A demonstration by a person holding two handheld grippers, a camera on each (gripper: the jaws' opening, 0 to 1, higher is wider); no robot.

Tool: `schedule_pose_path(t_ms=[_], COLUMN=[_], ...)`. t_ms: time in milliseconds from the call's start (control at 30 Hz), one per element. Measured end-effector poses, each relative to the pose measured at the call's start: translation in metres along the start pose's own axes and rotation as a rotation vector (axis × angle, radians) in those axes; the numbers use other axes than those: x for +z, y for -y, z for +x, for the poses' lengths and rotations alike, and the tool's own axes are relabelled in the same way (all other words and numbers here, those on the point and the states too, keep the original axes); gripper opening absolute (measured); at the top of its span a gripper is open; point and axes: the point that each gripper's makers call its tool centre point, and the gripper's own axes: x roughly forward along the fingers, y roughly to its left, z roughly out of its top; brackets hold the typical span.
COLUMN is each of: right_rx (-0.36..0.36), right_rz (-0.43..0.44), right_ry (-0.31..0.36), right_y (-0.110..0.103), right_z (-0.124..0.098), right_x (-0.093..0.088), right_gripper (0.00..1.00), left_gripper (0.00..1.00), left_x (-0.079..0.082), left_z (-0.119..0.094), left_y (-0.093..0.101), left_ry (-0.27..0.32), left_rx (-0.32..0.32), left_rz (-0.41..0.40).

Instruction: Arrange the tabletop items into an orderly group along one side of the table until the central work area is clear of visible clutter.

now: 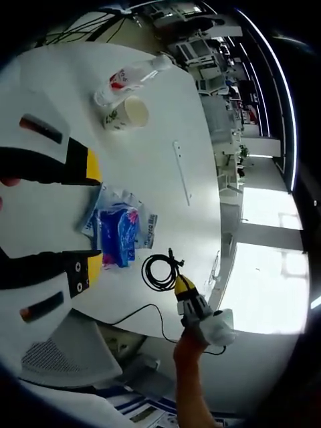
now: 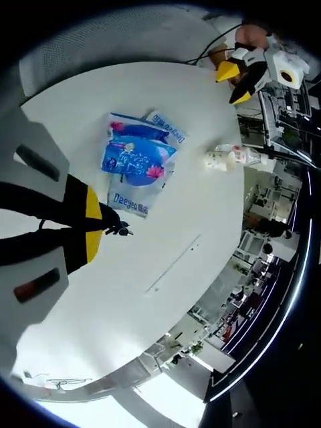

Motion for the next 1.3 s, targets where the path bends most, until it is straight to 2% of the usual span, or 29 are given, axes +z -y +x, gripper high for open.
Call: schedule_pose_path(t_ms=[167,300,367,500,900,1300], right_rx=[-0.03,-0.02,-0.01,0.02,0.061,0.116], right_rz=[0.003,-0.001,0.01,-0.021,-0.023,0.011], right_ry=[-0.019,-0.031,-0.01,-0.001,0.01,-0.045], right_y=[0.008,-0.002,-0.01,-0.023,-0.041,-0.068], right_z=[-0.003,0.002,0.001,0.005,0.012,0.019], right_x=[-0.012,-0.021,-0.018,-0.014,-0.01,-0.036], right_gripper=[0.0,0.0,0.0,0.0,0.0,0.0], left_gripper=[0.38,0.38,0.38,0.38,0.38,0.38], left_x=[0.0,0.0,0.0,0.0,-0.003,-0.006], left_z=[0.0,0.001,0.0,-0.001,-0.009,-0.012], left_y=[0.001,0.002,0.002,0.001,-0.004,-0.005], left_ry=[-0.003,-0.006,-0.005,-0.005,-0.005,-0.005], left_rx=[0.003,0.003,0.005,0.012,0.037,0.044], left_rz=[0.001,0.002,0.002,0.001,-0.011,-0.018])
